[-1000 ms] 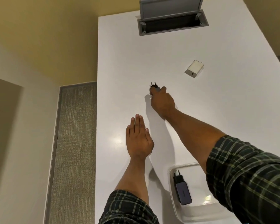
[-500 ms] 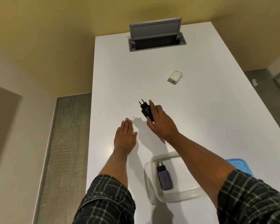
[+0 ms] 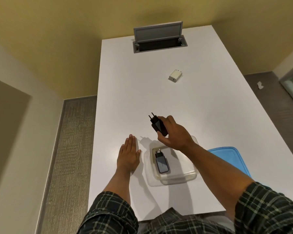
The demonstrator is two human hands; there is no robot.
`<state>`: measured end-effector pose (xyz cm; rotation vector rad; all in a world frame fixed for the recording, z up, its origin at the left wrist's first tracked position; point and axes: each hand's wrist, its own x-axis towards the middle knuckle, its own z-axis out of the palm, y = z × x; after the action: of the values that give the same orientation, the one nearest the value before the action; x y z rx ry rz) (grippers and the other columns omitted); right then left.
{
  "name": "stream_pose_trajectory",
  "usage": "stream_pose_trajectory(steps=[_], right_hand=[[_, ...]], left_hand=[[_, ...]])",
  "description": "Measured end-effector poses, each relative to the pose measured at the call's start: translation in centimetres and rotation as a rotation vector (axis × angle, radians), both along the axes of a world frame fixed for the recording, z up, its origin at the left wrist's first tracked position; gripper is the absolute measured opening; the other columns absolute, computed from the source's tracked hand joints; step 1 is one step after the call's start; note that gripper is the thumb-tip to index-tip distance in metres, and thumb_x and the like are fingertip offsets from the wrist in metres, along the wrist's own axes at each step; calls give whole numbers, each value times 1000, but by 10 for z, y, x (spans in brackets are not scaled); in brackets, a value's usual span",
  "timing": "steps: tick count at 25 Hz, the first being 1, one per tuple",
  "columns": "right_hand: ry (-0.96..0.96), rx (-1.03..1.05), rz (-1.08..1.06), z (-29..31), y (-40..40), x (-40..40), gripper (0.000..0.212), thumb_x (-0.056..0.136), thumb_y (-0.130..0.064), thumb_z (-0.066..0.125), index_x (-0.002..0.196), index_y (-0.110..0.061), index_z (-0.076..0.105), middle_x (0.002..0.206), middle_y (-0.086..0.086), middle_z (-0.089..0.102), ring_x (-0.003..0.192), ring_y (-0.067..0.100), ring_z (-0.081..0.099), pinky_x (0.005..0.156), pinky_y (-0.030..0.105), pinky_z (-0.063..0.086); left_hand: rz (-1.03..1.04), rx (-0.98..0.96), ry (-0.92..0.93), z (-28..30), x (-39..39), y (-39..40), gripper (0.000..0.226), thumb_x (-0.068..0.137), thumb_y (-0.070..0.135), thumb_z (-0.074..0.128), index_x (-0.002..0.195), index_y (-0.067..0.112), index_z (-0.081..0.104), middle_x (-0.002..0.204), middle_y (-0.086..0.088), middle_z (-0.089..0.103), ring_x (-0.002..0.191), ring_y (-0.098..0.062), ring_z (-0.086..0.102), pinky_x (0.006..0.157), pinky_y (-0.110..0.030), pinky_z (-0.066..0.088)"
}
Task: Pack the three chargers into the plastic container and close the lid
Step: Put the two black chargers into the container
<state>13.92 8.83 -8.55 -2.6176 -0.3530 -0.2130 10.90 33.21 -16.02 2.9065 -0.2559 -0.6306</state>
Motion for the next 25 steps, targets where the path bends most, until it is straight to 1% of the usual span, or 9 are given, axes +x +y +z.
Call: stream_pose_trajectory(steps=[3, 8, 11, 13, 17, 19, 21, 23, 25], right_hand=[[41, -2, 57, 9, -7, -30, 57, 85, -40, 58, 136, -18, 44, 106, -2, 50, 60, 21, 58, 45, 30, 50], [25, -82, 192, 21, -22, -74, 53, 82, -35, 61, 130, -15, 51, 101, -2, 51, 58, 20, 53, 43, 29, 43], [70, -144, 220, 22, -32, -99, 52, 80, -39, 55, 125, -13, 54, 100, 0, 54, 60, 23, 55, 46, 26, 34], [115, -195, 215, 20, -39, -113, 50, 78, -39, 53, 121, -13, 56, 99, 2, 54, 62, 27, 59, 48, 27, 34], [288, -285, 86, 15, -44, -134, 46, 83, -35, 53, 122, -11, 52, 111, 8, 54, 76, 32, 65, 53, 38, 52], [374, -280, -30, 12, -40, -140, 47, 88, -32, 53, 128, -8, 49, 122, 12, 52, 81, 34, 66, 55, 36, 51], [458, -248, -124, 9, -31, -144, 45, 90, -25, 52, 130, -4, 46, 129, 17, 49, 84, 37, 66, 57, 34, 45], [535, -241, -184, 3, -23, -148, 39, 91, -17, 50, 126, -1, 46, 130, 20, 48, 88, 39, 66, 61, 37, 45], [594, -232, -222, -2, -20, -151, 33, 93, -16, 49, 122, 0, 47, 127, 21, 48, 92, 39, 66, 67, 39, 48]], left_hand=[[7, 32, 17, 9, -24, -1, 67, 109, 41, 20, 162, 12, -8, 170, -6, -15, 159, -19, -7, 130, -38, 5], [1, 26, 47, 21, -59, -7, 66, 110, 39, 22, 162, 10, -6, 171, -6, -13, 160, -20, -7, 130, -38, 7], [5, 28, 78, 28, -80, -10, 68, 110, 40, 24, 162, 7, -5, 171, -9, -12, 160, -22, -6, 129, -37, 8], [29, 8, 126, 32, -90, -18, 69, 109, 40, 26, 162, 7, -5, 170, -10, -12, 160, -25, -6, 129, -39, 10], [35, 9, 195, 42, -98, -36, 70, 110, 40, 26, 162, 6, -5, 170, -11, -15, 159, -30, -6, 128, -47, 15], [22, 6, 211, 47, -101, -40, 72, 109, 41, 28, 162, 6, -6, 170, -11, -17, 159, -30, -8, 128, -47, 15], [-16, 29, 208, 50, -105, -38, 74, 109, 42, 30, 161, 6, -8, 169, -11, -18, 159, -30, -10, 128, -46, 15], [-47, 50, 209, 50, -109, -35, 76, 109, 42, 32, 161, 5, -9, 169, -12, -19, 159, -30, -11, 128, -44, 14], [-56, 60, 214, 49, -113, -35, 76, 108, 41, 33, 161, 6, -8, 169, -11, -18, 159, -29, -11, 129, -43, 13]])
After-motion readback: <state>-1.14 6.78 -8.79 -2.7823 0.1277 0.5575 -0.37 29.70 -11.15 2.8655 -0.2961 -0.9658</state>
